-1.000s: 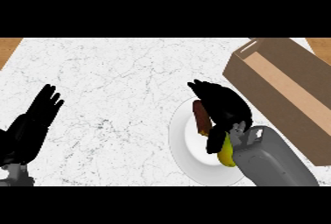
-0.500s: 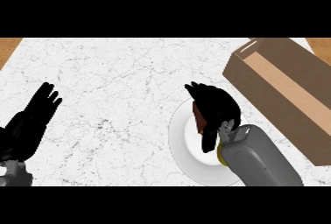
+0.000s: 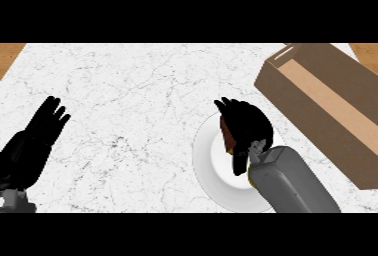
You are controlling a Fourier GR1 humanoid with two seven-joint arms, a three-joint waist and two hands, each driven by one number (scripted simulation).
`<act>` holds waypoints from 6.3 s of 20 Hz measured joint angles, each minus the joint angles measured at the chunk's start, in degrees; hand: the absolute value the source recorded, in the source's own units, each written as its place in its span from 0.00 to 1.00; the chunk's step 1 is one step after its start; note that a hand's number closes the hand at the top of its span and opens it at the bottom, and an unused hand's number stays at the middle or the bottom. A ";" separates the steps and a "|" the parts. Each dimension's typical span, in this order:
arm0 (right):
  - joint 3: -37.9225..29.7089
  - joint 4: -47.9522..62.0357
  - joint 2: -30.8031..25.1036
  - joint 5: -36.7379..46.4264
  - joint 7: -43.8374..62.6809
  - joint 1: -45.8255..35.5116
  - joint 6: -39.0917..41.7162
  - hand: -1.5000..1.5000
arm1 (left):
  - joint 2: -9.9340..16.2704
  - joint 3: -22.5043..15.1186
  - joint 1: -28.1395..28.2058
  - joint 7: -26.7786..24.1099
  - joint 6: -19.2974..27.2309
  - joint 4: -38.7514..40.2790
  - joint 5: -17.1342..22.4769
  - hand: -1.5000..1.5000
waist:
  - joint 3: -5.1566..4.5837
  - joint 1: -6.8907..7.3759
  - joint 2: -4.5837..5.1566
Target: Pick the sweet potato from the plate and place it in the cardboard box
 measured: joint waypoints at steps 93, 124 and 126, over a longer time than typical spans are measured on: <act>-32.76 -2.69 -12.35 15.27 -14.88 -10.91 -15.70 1.00 | -4.00 4.56 -0.95 -1.18 -5.46 2.29 -3.57 0.50 | 0.01 0.25 0.14; -57.82 5.71 -9.69 -15.48 -26.00 -3.23 -30.52 0.00 | -4.33 4.68 -0.59 1.63 -4.68 -0.38 -3.68 0.50 | 0.02 -0.45 -0.10; -60.57 5.45 -11.64 -18.90 -25.94 -2.27 -29.29 0.00 | -4.07 4.95 -0.77 1.33 -4.88 -0.10 -3.67 0.50 | 0.02 -0.50 -0.08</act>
